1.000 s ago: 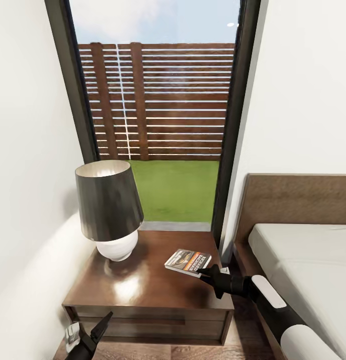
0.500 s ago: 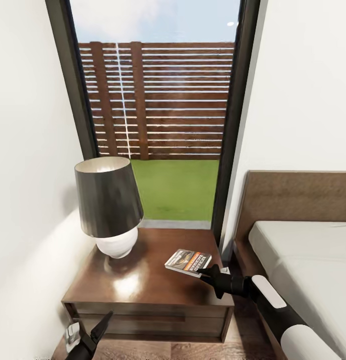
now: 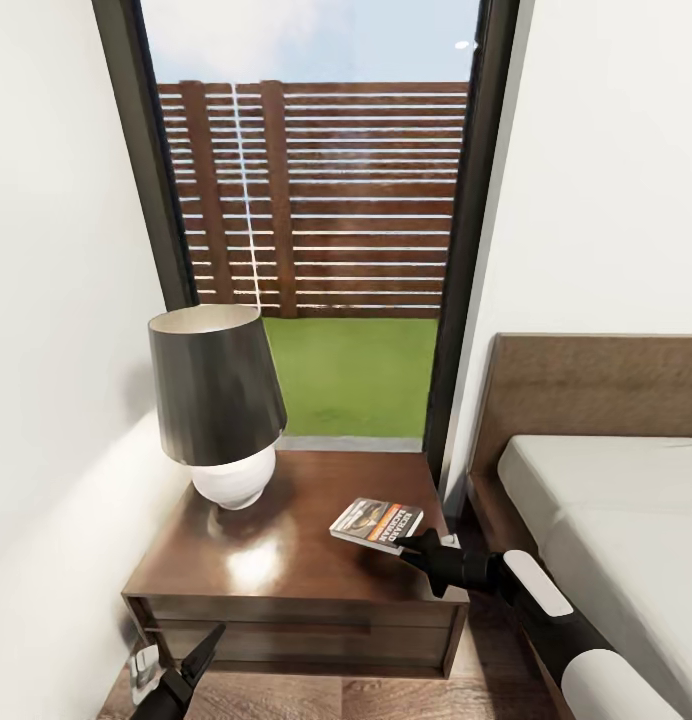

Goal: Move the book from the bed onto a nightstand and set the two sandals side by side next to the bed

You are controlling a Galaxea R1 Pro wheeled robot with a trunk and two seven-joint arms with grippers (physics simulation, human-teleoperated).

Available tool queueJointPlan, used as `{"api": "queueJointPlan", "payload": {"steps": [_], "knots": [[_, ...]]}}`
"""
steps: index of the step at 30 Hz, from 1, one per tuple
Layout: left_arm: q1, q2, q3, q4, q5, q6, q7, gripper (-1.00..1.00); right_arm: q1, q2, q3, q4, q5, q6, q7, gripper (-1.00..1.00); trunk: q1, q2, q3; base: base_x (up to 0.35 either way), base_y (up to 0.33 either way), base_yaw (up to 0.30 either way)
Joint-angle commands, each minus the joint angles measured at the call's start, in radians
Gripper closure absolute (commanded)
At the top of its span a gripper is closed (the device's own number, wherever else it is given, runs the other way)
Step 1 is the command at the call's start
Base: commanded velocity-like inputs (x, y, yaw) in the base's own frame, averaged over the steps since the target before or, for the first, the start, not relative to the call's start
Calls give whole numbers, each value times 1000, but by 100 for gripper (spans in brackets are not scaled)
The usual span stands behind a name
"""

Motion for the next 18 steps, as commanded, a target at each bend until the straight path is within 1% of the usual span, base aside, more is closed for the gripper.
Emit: {"api": "queueJointPlan", "payload": {"steps": [1,12,18], "knots": [[0,1,-2,-1,11,10,-2,-100,0,-1,3,-2,-12,0,-9,100,0,0,-1,0,0,0],[0,1,-1,-1,11,10,-2,-100,0,0,3,-5,-12,0,-9,100,0,0,-1,0,0,0],[0,1,10,0,11,10,-2,-100,0,1,3,-7,-12,0,-9,100,0,0,-1,0,0,0]]}}
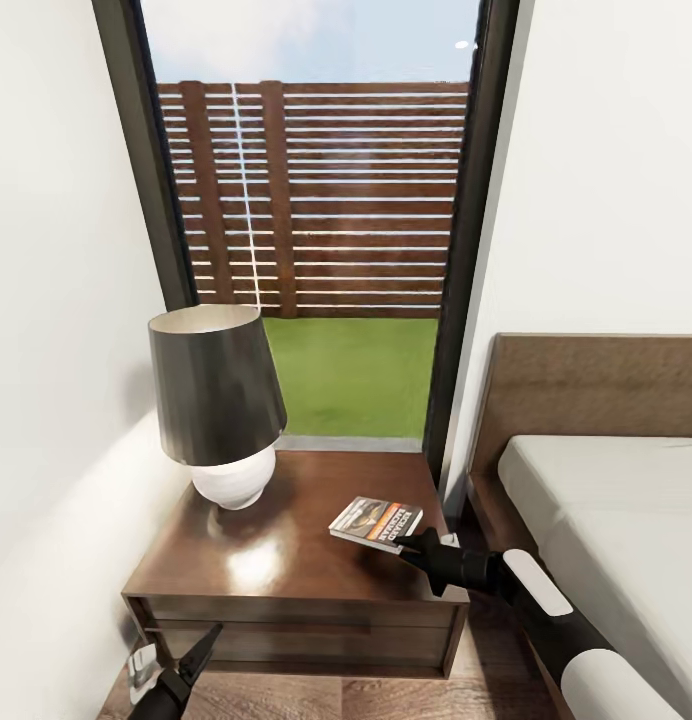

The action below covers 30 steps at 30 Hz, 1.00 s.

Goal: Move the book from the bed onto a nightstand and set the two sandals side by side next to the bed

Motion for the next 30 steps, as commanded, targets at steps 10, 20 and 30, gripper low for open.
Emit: {"api": "queueJointPlan", "payload": {"steps": [10,20,30], "knots": [[0,0,22,1,10,10,-1,-100,0,-1,3,-3,-11,0,-9,100,0,0,-1,1,0,0],[0,-2,29,2,9,10,-2,-100,0,-1,3,-4,-11,0,-9,100,0,0,-1,111,0,0],[0,-2,29,2,10,10,-2,-100,0,-1,3,-4,-11,0,-8,100,0,0,-1,153,0,0]]}}
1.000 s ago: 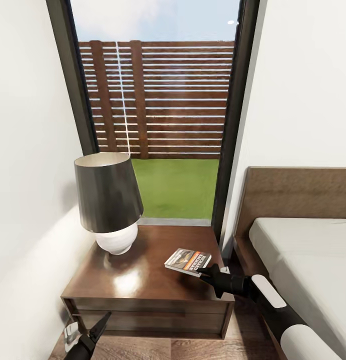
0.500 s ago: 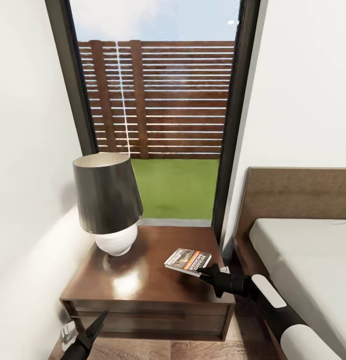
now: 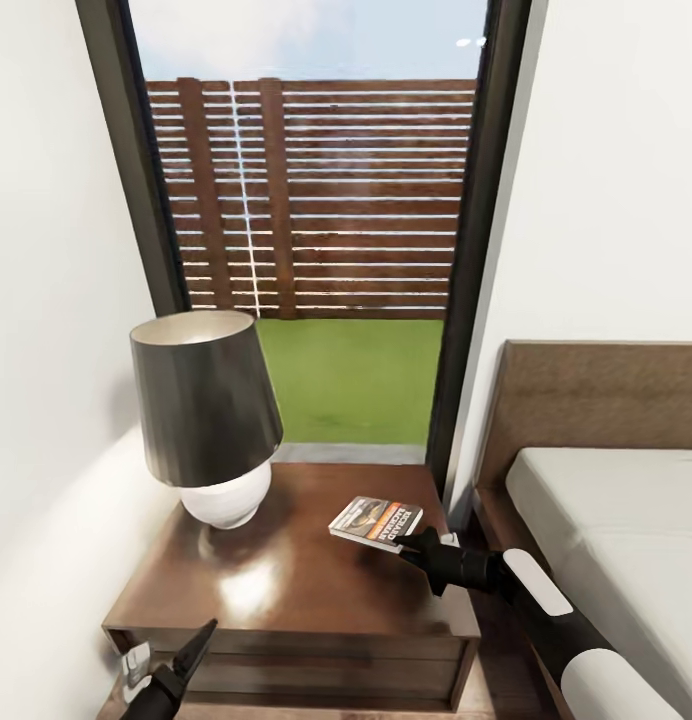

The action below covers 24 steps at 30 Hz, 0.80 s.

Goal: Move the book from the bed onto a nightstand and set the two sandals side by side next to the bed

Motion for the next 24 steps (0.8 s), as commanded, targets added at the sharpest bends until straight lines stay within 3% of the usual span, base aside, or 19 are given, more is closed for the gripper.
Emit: {"api": "queueJointPlan", "payload": {"steps": [1,24], "knots": [[0,1,-2,-1,11,10,-2,-100,0,-1,3,-1,-12,0,-9,100,0,0,-1,125,0,0],[0,1,-2,-1,11,12,-3,-100,-2,-2,3,-1,-7,-1,-13,100,0,0,-1,22,0,0]]}}
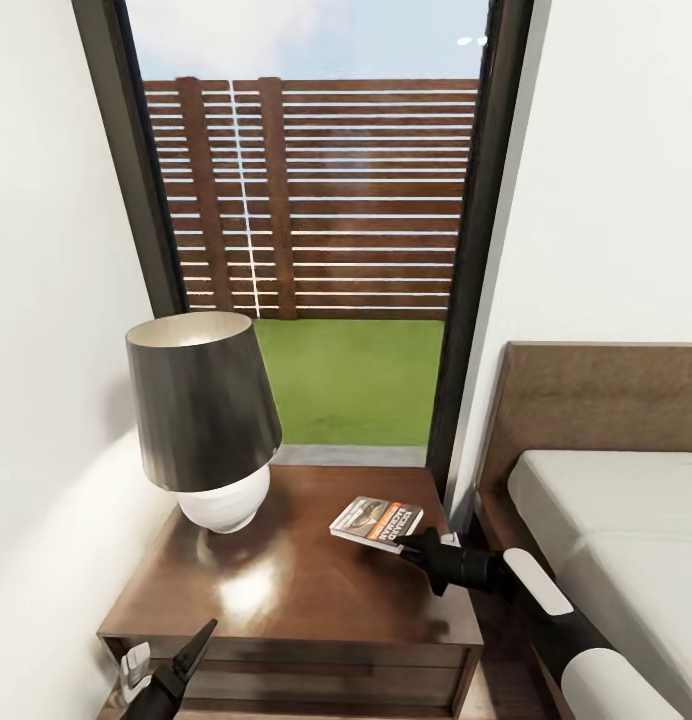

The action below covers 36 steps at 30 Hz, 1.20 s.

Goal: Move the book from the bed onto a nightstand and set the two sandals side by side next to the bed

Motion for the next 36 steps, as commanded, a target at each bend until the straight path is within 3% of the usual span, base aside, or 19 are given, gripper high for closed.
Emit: {"api": "queueJointPlan", "payload": {"steps": [1,10,15,25,36], "knots": [[0,1,-2,-1,11,10,-2,-100,0,-1,3,-1,-12,0,-12,100,0,0,-1,0,0,0],[0,1,-1,-1,11,10,-1,-100,-3,1,3,0,-12,-1,-63,100,0,0,-1,0,0,0],[0,2,-1,-1,11,11,-2,-100,-4,2,3,0,-13,-2,-86,100,19,-35,-16,0,0,0],[0,2,0,-1,10,23,-2,-100,-5,2,3,0,-12,-15,-95,100,24,-38,-55,0,0,0],[0,2,0,-1,10,25,-2,-100,-5,2,3,0,-14,-18,-96,100,24,-38,-55,0,0,0]]}}
